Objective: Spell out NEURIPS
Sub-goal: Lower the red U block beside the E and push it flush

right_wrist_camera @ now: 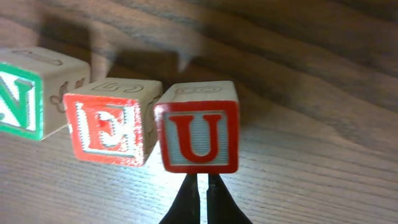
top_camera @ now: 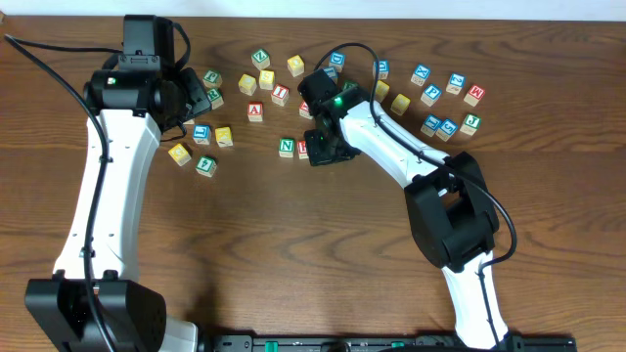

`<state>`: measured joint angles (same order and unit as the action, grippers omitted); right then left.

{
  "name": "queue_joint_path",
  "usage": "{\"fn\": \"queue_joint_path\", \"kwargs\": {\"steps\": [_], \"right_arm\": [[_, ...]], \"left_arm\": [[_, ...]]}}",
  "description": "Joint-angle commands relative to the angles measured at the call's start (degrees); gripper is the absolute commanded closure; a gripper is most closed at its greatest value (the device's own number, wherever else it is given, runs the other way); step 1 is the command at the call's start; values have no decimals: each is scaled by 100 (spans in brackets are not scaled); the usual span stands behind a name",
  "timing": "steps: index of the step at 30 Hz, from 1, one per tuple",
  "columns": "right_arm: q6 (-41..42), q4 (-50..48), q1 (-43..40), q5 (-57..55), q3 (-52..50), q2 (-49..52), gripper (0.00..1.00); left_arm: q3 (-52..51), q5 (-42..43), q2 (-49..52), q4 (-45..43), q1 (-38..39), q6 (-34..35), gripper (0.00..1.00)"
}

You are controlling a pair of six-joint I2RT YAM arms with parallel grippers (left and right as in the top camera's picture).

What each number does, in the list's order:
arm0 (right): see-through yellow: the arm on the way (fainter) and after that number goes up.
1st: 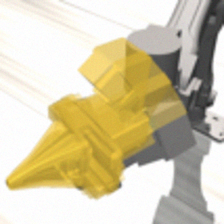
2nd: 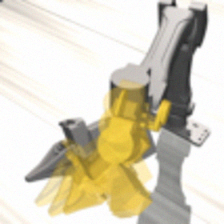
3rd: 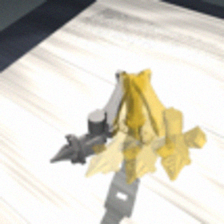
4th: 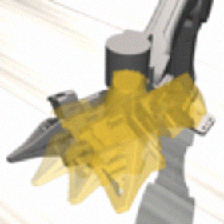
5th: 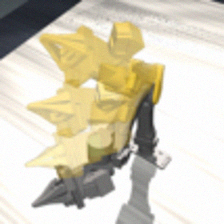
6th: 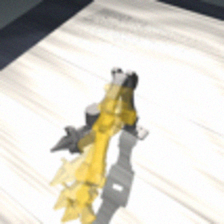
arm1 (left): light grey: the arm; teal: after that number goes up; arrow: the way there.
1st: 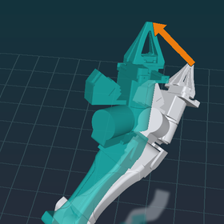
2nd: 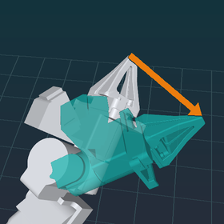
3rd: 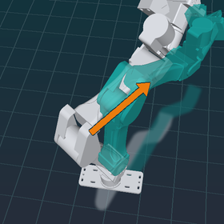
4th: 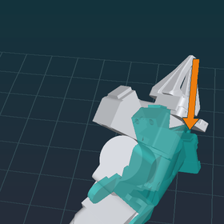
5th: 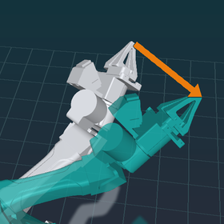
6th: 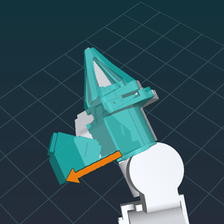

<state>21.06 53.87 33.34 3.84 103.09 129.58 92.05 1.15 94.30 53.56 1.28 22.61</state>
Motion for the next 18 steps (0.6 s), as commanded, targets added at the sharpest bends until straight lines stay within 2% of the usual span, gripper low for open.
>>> {"fn": "queue_joint_path", "kwargs": {"steps": [1,7,18], "right_arm": [[-146,24,-17,136,4,-339,99],[-133,31,-232,-210,4,-713,99],[98,-527,-389,-317,-435,-542,99]], "left_arm": [[4,-31,4,0,-9,-48,53],[4,-31,4,-2,-9,-48,52],[4,-31,4,-4,-9,-48,53]]}}
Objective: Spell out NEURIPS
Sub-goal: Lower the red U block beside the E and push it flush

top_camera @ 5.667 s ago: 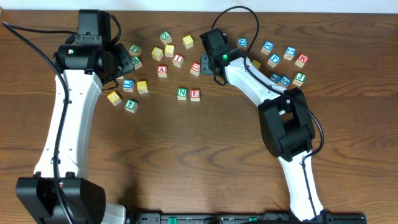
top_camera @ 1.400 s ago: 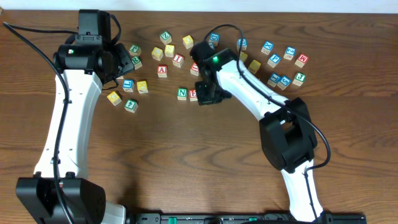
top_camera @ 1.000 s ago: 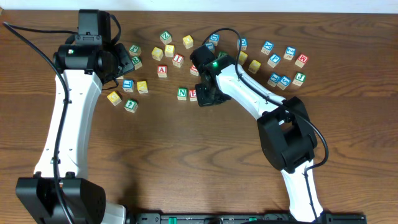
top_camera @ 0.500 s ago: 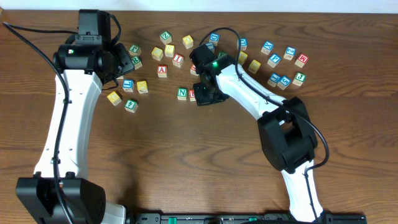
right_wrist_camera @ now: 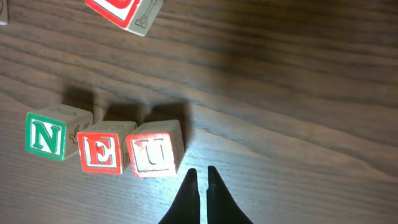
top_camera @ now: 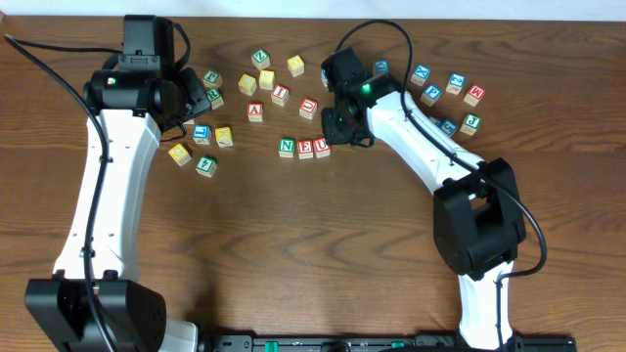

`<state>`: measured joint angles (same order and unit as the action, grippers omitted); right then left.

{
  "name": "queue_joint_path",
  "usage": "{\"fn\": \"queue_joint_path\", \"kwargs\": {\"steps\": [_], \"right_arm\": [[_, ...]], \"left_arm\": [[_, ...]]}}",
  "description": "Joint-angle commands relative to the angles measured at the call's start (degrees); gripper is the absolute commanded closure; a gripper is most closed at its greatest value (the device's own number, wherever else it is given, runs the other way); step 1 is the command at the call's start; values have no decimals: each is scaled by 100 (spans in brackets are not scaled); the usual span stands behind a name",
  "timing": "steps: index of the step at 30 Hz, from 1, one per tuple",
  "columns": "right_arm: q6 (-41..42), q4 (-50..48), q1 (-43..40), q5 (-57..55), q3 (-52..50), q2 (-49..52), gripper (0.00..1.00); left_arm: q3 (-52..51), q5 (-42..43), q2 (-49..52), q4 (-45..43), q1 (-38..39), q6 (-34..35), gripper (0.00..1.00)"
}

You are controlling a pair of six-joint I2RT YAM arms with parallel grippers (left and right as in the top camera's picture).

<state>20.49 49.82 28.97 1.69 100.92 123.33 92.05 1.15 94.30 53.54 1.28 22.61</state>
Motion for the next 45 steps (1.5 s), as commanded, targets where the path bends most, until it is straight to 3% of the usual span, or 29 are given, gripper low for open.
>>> {"fn": "queue_joint_path", "kwargs": {"steps": [1,16,45], "right_arm": [[227,-186,48,-140,-278,83,99],[304,-1139,179,-87,-979,83,99],[507,-1067,376,219,-997,83,99]], "left_arm": [[4,-31,4,-2,-9,-48,52],[4,-31,4,0,-9,-48,53],[4,-31,4,0,-9,-48,52]]}}
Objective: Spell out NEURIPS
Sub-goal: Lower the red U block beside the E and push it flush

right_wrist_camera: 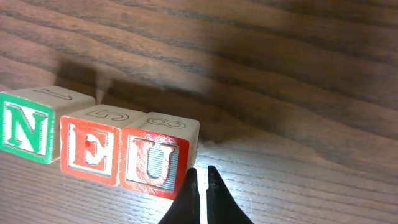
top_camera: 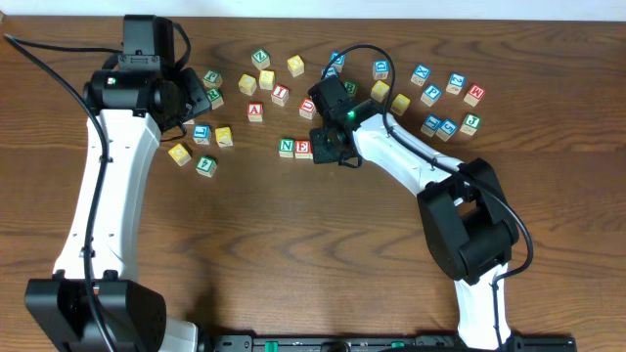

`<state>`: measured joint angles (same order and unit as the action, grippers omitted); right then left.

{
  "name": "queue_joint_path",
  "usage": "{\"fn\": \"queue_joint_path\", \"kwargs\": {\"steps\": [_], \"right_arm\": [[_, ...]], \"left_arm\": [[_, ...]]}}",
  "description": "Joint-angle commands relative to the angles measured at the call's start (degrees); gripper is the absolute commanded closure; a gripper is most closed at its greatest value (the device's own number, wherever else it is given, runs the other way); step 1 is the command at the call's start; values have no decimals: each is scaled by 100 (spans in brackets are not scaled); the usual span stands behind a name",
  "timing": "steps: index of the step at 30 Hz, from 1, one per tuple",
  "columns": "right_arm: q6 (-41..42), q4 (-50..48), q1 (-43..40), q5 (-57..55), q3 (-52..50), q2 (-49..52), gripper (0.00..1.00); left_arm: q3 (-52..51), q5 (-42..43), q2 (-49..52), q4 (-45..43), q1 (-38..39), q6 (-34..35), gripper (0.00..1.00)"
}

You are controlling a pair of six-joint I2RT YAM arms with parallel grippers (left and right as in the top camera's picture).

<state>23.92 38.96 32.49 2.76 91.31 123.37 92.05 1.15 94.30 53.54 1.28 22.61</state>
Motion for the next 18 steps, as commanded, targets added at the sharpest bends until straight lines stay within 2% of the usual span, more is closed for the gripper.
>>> {"fn": "queue_joint_path", "kwargs": {"steps": [1,18], "right_arm": [[197,26,24,131,-35,79,99],[153,4,-22,278,17,76,99]], "left_arm": [[4,-31,4,0,-9,-48,53],[4,-31,4,0,-9,-48,53]]}}
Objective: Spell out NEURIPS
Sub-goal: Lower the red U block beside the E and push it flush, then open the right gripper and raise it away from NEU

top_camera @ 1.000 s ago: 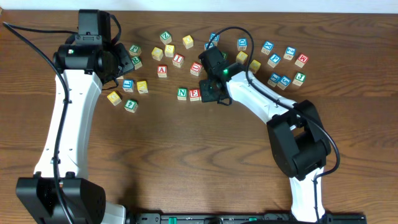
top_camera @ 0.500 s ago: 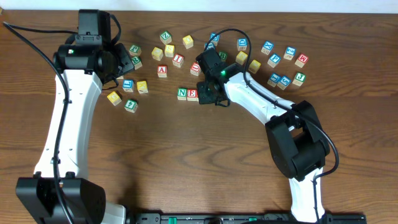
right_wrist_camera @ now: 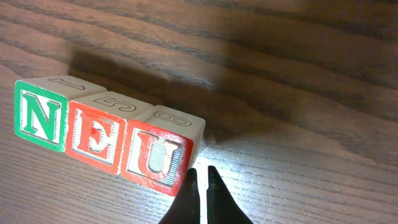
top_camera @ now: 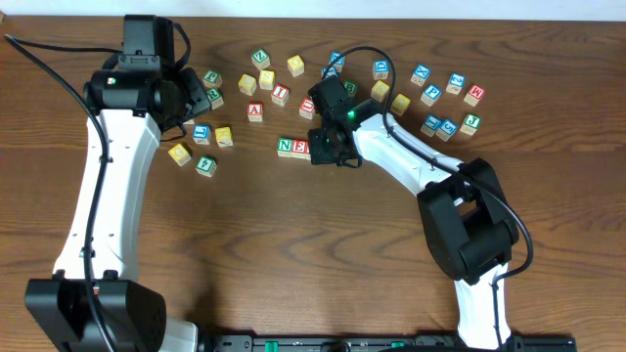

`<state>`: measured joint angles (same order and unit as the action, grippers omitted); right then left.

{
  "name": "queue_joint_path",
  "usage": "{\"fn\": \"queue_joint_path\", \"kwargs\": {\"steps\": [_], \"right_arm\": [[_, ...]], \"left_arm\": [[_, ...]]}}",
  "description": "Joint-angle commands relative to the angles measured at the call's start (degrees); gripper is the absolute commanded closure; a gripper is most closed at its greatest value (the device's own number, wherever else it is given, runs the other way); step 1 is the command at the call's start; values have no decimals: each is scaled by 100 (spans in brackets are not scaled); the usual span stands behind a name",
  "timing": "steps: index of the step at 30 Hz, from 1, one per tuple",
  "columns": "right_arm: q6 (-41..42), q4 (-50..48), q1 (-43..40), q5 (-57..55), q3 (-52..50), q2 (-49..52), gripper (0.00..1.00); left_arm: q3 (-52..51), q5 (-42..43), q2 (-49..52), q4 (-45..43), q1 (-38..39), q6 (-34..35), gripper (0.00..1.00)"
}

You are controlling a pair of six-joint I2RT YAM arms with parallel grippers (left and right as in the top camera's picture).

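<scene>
Three letter blocks lie side by side in the right wrist view: green N point(right_wrist_camera: 42, 115), red E point(right_wrist_camera: 96, 134), red U point(right_wrist_camera: 158, 152). They touch and slant slightly down to the right. My right gripper point(right_wrist_camera: 200, 177) is shut and empty, low on the table, its tips against U's lower right corner. In the overhead view, N point(top_camera: 285, 146) and E point(top_camera: 301, 148) show, while the right gripper point(top_camera: 328, 147) covers U. The left gripper point(top_camera: 199, 93) hovers at the far left beside loose blocks; its jaws are unclear.
Several loose letter blocks are scattered along the far side of the wooden table point(top_camera: 293, 254). A red block point(top_camera: 307, 108) lies just behind the row, an A block point(top_camera: 255, 110) to its left, and a blue and red cluster point(top_camera: 445, 125) at the right. Yellow blocks point(top_camera: 179, 154) sit near the left arm.
The right gripper, still shut, has shifted slightly left against U. The small gap between N and E has closed and the row sits a little further left. The left arm is unchanged.
The shut right gripper was first low behind U, which stood askew beside E. It then stood farther back, the N, E, U row loosely spaced. Later it was low at U's right edge, and now the three blocks touch.
</scene>
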<state>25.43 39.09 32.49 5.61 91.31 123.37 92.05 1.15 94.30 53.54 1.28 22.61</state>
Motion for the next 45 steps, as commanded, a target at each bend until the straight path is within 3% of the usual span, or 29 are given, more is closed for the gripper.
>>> {"fn": "queue_joint_path", "kwargs": {"steps": [1,18,45], "right_arm": [[-20,17,-37,-7,61,74,99],[-232,905,35,365,330,72,99],[-61,350,208,109,223,238,99]], "left_arm": [[4,-31,4,0,-9,-48,53],[4,-31,4,0,-9,-48,52],[4,-31,4,2,-9,-48,53]]}}
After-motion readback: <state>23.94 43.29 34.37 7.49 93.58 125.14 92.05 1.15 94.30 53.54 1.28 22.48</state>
